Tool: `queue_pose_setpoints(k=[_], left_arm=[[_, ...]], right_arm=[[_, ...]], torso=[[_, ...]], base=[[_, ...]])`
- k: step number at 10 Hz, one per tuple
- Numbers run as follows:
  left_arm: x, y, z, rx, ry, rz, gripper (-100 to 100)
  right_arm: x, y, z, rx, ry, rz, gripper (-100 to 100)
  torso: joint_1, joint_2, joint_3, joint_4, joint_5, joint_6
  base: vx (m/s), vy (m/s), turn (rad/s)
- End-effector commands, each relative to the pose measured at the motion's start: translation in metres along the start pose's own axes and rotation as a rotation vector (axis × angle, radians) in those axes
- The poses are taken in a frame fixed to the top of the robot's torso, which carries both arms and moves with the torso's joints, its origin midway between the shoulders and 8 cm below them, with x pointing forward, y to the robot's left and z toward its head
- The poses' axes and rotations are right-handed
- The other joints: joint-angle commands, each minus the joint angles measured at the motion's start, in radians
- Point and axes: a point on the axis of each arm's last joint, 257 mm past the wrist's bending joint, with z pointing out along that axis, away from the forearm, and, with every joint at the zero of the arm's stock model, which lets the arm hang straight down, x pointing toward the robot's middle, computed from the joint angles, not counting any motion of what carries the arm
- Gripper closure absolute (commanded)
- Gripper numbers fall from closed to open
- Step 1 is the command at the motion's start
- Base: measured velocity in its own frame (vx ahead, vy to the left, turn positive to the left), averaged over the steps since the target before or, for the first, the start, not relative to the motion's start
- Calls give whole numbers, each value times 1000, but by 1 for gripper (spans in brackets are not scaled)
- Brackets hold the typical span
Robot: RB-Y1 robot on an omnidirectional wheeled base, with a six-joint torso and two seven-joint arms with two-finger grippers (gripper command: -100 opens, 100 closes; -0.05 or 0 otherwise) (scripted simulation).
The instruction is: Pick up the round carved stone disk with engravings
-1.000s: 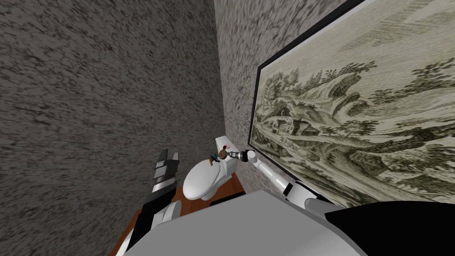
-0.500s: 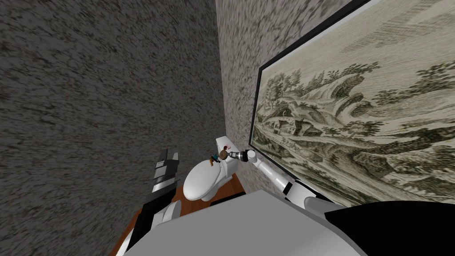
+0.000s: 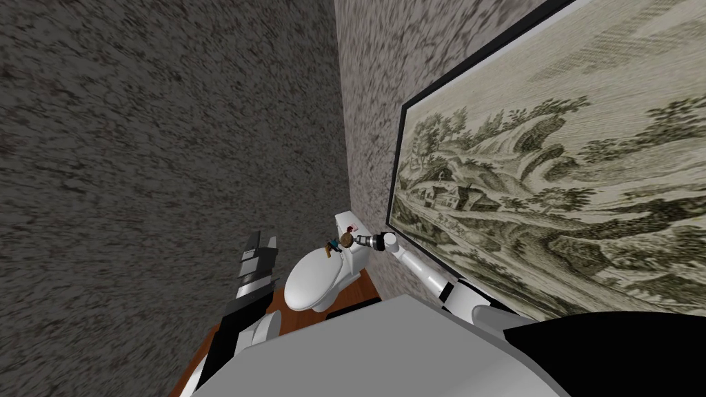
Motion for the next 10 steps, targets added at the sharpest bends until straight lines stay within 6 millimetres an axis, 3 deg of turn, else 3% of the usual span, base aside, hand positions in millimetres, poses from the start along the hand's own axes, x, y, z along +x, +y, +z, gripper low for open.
queue_pose_setpoints(k=[1,4,10], left_arm=[[0,0,0,0,0,0,0],[0,0,0,0,0,0,0],[0,0,0,0,0,0,0]], right_arm=[[26,0,-5,-8,62,-2,-100],[56,-2,-6,-23,142,-55,-100],[84,-14,2,-33,217,-176,-100]], torso=[[0,0,0,0,0,0],[5,1,2,2,3,0],[22,-1,6,14,16,-10]], base=[[-2,19,-82],[-8,50,-33],[2,25,-11]])
